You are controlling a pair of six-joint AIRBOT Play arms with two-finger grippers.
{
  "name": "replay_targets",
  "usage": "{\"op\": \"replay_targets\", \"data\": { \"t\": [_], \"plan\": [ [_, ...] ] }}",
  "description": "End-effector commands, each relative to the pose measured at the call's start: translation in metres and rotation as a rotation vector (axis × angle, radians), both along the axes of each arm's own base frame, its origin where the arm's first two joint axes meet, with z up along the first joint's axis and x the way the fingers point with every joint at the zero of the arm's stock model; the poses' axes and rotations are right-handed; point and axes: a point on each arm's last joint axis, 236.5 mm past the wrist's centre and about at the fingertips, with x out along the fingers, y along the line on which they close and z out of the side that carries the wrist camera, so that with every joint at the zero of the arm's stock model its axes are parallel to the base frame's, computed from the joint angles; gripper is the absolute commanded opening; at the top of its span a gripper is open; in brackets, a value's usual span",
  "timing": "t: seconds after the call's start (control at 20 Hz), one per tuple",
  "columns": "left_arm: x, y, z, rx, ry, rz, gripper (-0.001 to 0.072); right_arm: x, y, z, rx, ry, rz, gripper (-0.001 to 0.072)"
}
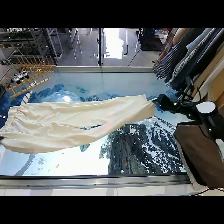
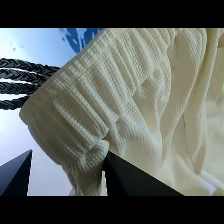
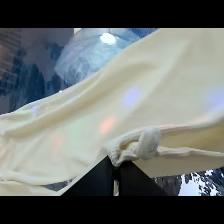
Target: Fold the clothes and pants, and hang the long-sleeved shirts on hangers.
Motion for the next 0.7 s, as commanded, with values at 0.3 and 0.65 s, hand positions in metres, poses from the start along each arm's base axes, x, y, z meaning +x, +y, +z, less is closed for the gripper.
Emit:
{"op": "replay_targets", "data": {
  "t": [0.3,0.65],
  "plan": [
    [0.013,-0.020,-0.030,-0.143,-0.026,0.089,0.0215,-0.009,-0.002,0.029,-0.029,-0.009,-0.002,0.0025],
    [0.085,0.020,0.141,0.016,-0.339,-0.024,0.0021,0.028,-0.049,0.065,-0.052,-0.136,-0.231,0.0024]
  ]
}}
